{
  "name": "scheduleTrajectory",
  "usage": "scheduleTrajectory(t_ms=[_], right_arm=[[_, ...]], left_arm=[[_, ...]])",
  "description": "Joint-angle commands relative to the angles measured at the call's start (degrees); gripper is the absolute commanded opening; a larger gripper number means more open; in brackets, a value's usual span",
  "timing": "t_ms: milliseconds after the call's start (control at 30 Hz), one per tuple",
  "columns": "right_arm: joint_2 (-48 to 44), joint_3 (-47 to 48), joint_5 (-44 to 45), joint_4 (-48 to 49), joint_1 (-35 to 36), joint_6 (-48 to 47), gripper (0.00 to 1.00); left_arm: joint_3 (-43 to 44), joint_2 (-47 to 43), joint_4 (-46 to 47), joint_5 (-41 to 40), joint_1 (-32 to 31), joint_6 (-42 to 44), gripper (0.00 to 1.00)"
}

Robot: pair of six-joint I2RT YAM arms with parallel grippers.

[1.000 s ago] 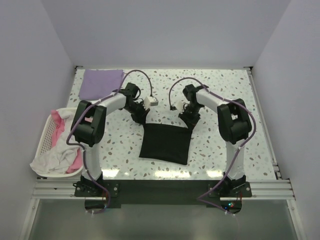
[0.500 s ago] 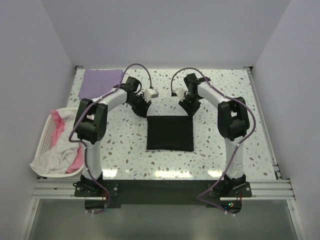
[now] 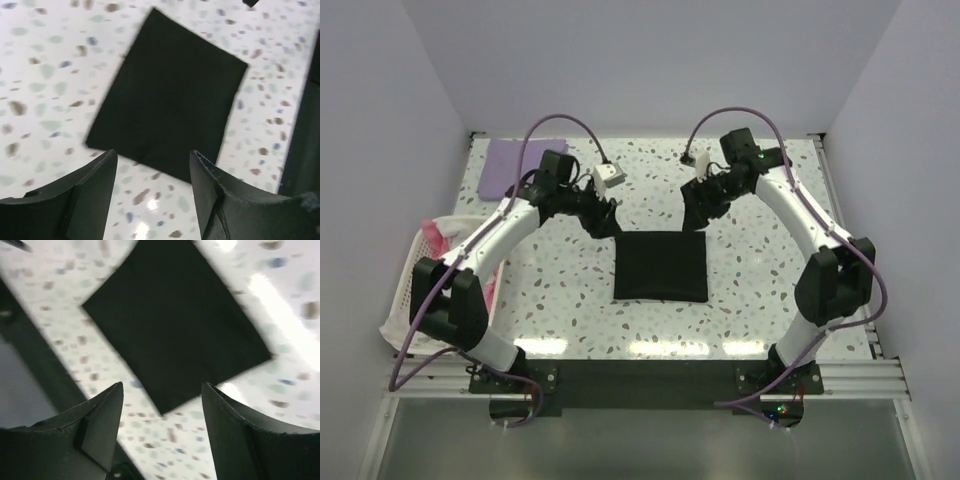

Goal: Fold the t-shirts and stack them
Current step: Fold the tshirt

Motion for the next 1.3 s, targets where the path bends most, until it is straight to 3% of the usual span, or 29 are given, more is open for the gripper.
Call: scheduleTrajectory(t_ms=[0,67,133,200,367,700,900,1033,1267], right_arm=[[-3.44,-9.89,-21.64,1.37,0.41,11.85,0.66],[-5.1,-18.13,-30.59,9.51,1.11,21.92,0.64],[-5.64,-21.77,-33.09,13.76,2.96,26.45,0.58],[-6.08,-25.47,-34.24,18.07,4.88,30.24,0.53],[-3.54,-30.04,-33.98,23.18,7.0,33.06,0.45],[8.32,-31.89,-31.34,23.09,5.08,28.41,0.41],[14.21,-33.65,-30.02,22.14,2.01,23.14,0.36],[17.2,-34.61,-29.85,17.48,-0.2,14.45,0.34],[17.83,-35.94,-30.37,15.72,-3.36,10.65,0.33]], left_arm=[[-9.49,-0.56,0.53,15.14,-4.25,-9.62,0.64],[-12.15,-0.04,3.77,21.56,-8.72,-13.5,0.62],[-16.19,0.58,8.17,26.47,-11.11,-21.02,0.61],[-19.96,0.76,16.95,27.02,-13.14,-28.86,0.6],[-21.83,5.32,25.14,27.38,-13.84,-34.6,0.58],[-18.14,19.9,21.12,23.95,-13.58,-28.66,0.56],[-19.98,28.16,18.74,23.59,-9.11,-25.21,0.54],[-20.95,30.64,17.16,24.21,-7.17,-22.05,0.53],[-22.89,29.85,14.44,24.13,-5.85,-17.05,0.53]])
